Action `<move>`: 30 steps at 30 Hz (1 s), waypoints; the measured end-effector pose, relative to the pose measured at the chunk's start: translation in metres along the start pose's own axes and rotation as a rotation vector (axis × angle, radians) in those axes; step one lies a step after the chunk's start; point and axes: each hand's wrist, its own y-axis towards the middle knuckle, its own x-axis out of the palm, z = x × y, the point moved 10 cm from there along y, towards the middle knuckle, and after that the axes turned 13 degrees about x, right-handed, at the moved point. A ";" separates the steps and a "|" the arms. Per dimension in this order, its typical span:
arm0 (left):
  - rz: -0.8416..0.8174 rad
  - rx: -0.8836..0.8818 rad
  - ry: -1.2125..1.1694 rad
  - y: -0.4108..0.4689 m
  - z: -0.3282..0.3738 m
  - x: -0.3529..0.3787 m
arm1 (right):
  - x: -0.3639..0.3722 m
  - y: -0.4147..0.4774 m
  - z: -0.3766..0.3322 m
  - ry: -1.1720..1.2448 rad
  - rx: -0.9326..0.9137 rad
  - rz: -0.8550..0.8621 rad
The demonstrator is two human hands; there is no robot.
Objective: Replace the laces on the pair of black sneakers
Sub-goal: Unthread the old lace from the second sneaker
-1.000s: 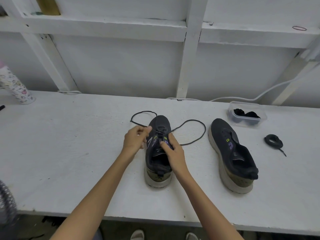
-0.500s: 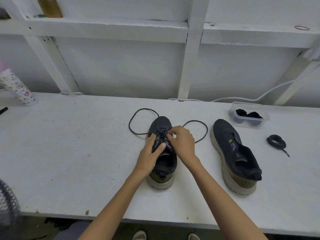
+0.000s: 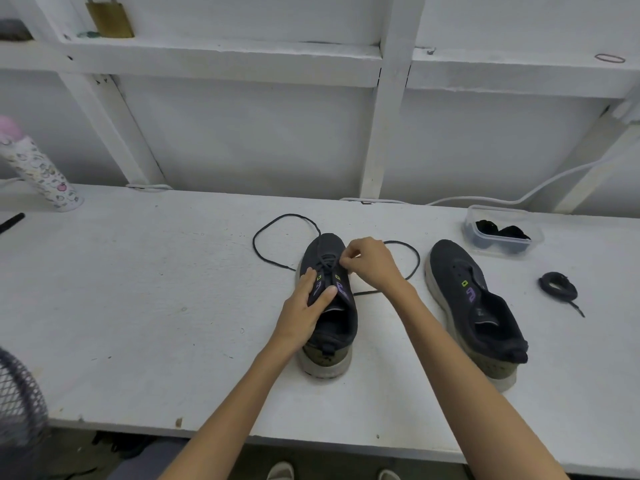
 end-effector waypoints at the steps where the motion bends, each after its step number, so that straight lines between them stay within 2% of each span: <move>1: 0.000 -0.001 -0.001 0.000 0.000 0.000 | 0.002 -0.001 0.003 0.011 0.003 -0.033; 4: 0.003 -0.007 -0.001 0.000 -0.001 0.000 | 0.007 -0.004 0.009 0.012 0.001 -0.034; 8: 0.008 -0.008 -0.004 -0.001 0.000 -0.001 | 0.006 -0.013 0.004 -0.069 -0.017 0.077; 20: 0.005 -0.013 -0.014 -0.002 0.000 0.000 | 0.005 -0.010 -0.020 -0.296 -0.128 0.257; 23: 0.010 -0.010 0.001 -0.002 0.000 -0.001 | 0.006 -0.004 -0.006 -0.170 -0.082 0.156; 26: 0.008 -0.013 0.009 -0.001 -0.001 -0.001 | 0.008 -0.002 0.023 0.209 0.027 -0.009; 28: 0.010 -0.012 0.011 -0.001 -0.002 -0.001 | 0.007 -0.010 0.030 0.294 0.033 0.014; 30: 0.013 -0.014 0.016 -0.001 -0.002 -0.001 | 0.006 -0.019 0.028 0.251 0.017 0.104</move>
